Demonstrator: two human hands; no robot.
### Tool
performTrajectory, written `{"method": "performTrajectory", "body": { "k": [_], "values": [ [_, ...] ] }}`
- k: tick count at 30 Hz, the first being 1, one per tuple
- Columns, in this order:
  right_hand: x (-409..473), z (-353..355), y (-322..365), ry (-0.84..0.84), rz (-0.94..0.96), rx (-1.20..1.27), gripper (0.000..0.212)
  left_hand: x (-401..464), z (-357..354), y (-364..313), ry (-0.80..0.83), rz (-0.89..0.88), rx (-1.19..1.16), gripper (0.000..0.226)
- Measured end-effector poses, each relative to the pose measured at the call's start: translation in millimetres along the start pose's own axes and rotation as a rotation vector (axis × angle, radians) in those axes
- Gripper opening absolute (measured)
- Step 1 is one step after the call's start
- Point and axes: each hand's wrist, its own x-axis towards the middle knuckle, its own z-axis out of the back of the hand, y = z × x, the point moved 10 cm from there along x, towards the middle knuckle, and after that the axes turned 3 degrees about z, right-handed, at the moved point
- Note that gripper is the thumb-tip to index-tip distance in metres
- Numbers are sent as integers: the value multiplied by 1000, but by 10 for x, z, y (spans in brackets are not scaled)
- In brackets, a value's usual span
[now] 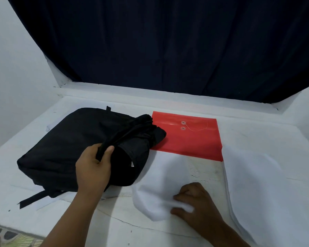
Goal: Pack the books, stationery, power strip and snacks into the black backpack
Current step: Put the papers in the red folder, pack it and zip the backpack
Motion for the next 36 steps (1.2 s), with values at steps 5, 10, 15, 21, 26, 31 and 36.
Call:
{"method": "performTrajectory", "body": {
  "k": [5, 10, 15, 21, 26, 31, 36],
  "values": [
    [-36, 600, -186, -29, 8, 82, 36, -235, -272, -111, 88, 37, 94, 16],
    [-199, 1297, -348, -86, 95, 80, 32, -553, -561, -329, 119, 120, 334, 33],
    [-425, 2099, -550, -256, 202, 117, 26, -1123, -1124, -868, 190, -10, 300, 44],
    [-881, 2684, -961, -408, 294, 109, 31, -1737, -1704, -1032, 234, 192, 212, 55],
    [-1243, 2725, -1423, -387, 286, 111, 36, -2263, -2254, -1090, 481, 691, -278, 40],
    [-1582, 2417, -1929, -227, 175, 158, 44, -2475, -2484, -1267, 446, 620, -288, 45],
    [-1707, 2461, -2418, -344, -106, 77, 36, -2413, -2618, -1541, 380, 311, -132, 31]
  ]
}}
